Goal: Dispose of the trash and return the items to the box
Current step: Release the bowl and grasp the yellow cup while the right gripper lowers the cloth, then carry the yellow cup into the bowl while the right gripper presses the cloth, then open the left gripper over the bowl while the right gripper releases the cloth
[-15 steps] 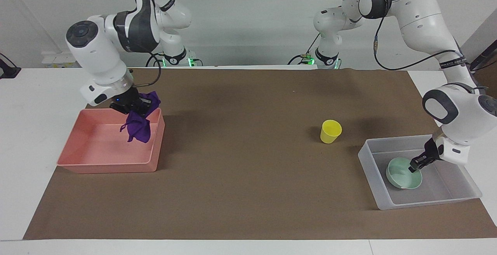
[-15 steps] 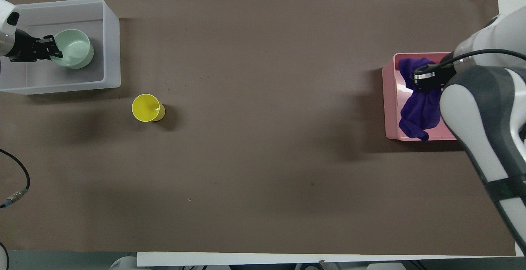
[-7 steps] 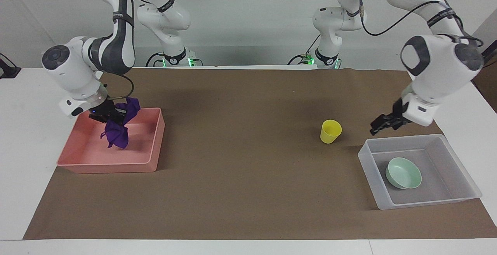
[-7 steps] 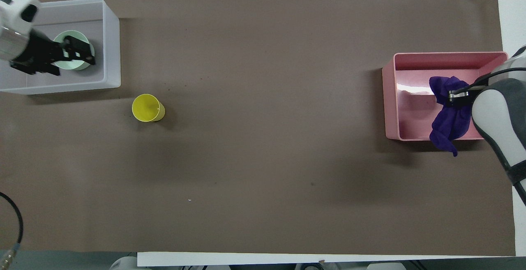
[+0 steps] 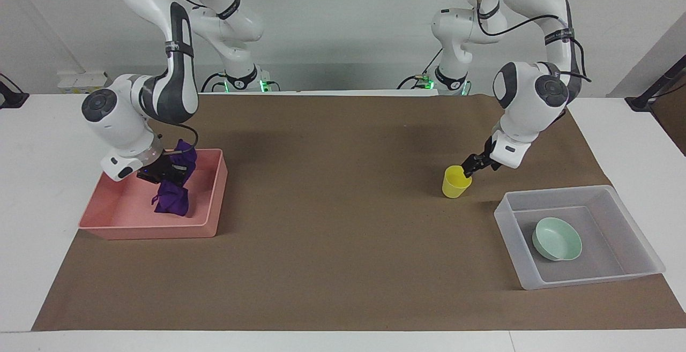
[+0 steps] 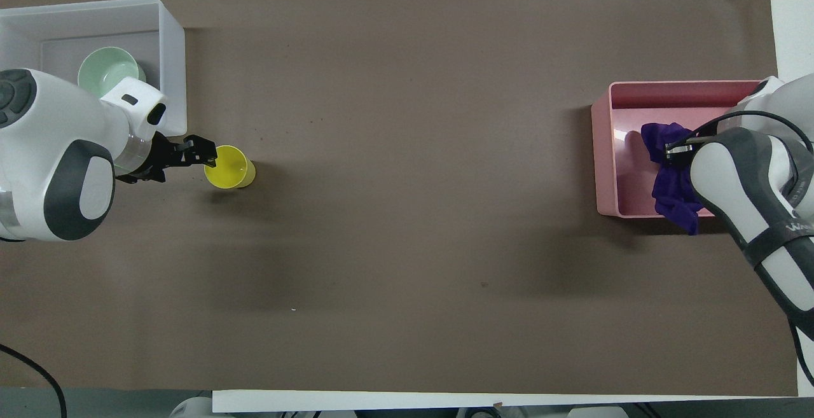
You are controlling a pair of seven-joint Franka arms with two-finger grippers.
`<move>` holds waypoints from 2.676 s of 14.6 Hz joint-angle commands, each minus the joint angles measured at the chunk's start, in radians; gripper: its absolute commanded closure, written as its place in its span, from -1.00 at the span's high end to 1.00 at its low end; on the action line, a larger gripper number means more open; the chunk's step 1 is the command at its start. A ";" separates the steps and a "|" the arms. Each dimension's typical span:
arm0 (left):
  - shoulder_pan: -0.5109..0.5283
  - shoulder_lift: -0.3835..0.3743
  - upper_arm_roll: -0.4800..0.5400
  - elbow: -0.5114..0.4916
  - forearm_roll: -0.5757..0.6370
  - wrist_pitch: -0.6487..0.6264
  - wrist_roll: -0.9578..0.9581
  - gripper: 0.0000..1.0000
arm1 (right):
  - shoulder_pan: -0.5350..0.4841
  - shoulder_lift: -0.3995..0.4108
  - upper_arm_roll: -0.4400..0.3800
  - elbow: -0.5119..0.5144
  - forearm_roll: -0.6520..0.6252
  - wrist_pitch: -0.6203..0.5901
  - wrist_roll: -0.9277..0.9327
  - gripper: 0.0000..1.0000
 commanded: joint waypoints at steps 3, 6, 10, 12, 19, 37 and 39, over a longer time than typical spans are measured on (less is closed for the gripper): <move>-0.043 -0.047 0.006 -0.112 0.016 0.073 -0.068 0.68 | 0.000 -0.013 0.014 0.030 -0.003 -0.014 -0.021 0.90; -0.052 -0.046 0.006 -0.119 0.016 0.122 -0.090 -1.00 | 0.042 -0.047 0.023 0.068 0.010 -0.089 -0.020 0.98; -0.041 -0.006 0.006 -0.046 0.016 0.163 -0.094 -1.00 | 0.122 -0.060 0.025 0.168 0.033 -0.233 0.034 0.98; -0.035 0.026 0.014 0.063 0.016 0.099 -0.096 -1.00 | 0.154 -0.060 0.025 0.227 0.065 -0.310 0.098 0.98; 0.212 0.157 0.017 0.453 0.019 -0.075 -0.035 -1.00 | 0.185 -0.090 0.023 0.408 0.054 -0.578 0.118 0.98; 0.252 0.061 -0.001 0.536 0.076 -0.347 0.172 1.00 | 0.179 -0.216 0.019 0.426 -0.003 -0.712 0.138 0.99; 0.237 -0.034 -0.012 0.516 0.076 -0.465 0.295 1.00 | 0.176 -0.219 0.020 0.426 0.002 -0.720 0.138 0.99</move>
